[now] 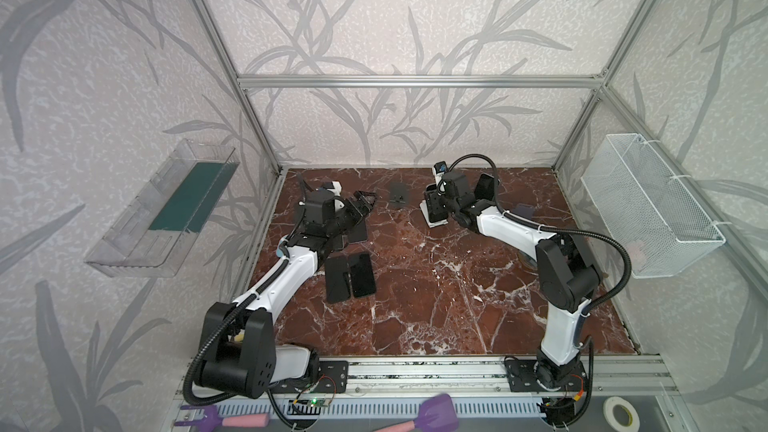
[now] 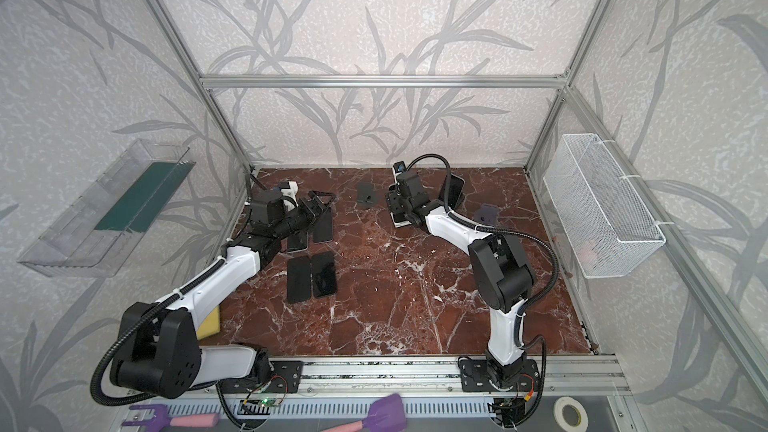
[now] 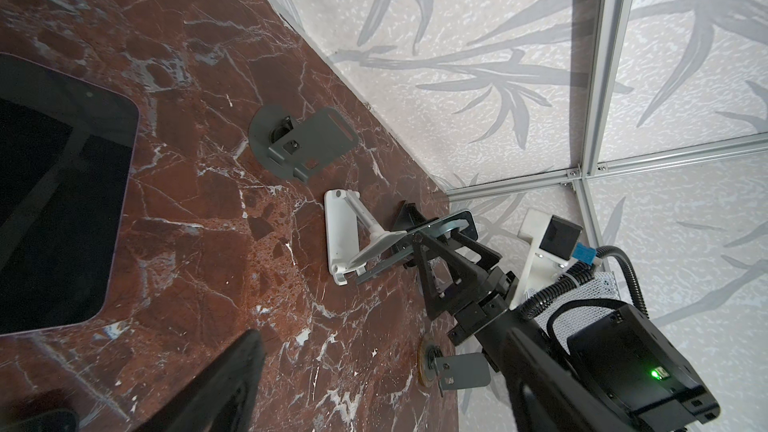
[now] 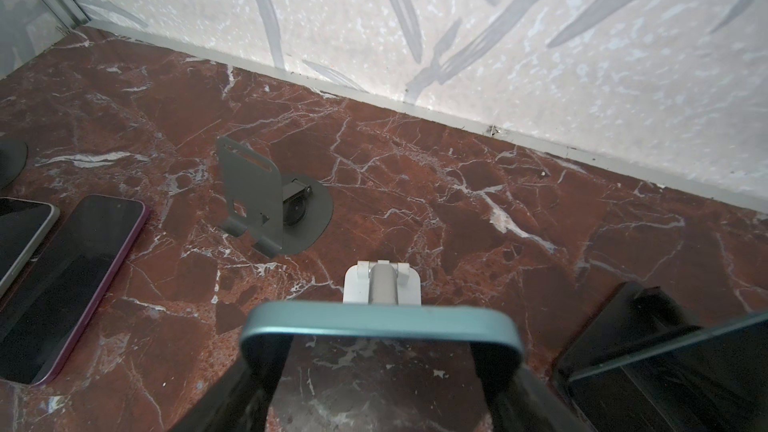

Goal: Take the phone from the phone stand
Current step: 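Lift the teal-edged phone up off the white stand with the right gripper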

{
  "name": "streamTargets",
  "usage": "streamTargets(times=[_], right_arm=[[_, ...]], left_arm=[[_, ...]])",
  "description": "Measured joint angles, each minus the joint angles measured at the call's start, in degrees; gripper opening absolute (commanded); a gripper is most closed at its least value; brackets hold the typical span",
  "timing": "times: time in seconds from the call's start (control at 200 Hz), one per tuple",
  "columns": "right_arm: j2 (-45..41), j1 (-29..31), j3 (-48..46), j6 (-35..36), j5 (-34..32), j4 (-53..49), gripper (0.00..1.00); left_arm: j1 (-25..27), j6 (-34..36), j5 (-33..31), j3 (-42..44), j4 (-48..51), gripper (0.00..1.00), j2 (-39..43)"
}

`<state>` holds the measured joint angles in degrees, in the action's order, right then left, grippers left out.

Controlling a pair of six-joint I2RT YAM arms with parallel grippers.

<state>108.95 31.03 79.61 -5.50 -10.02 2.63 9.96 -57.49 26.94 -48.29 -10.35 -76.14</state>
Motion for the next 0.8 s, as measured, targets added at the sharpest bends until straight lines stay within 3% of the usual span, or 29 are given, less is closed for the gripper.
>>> streamTargets(times=[0.561,0.802], right_arm=[[-7.65,5.7,-4.15,0.98,-4.5,-2.23,0.68],[-15.06,12.44,-11.15,-1.46,-6.67,-3.08,0.68]], left_arm=[[0.0,0.02,-0.02,0.0,-0.39,0.89,1.75],[0.0,-0.04,-0.24,0.0,-0.42,0.89,3.21]])
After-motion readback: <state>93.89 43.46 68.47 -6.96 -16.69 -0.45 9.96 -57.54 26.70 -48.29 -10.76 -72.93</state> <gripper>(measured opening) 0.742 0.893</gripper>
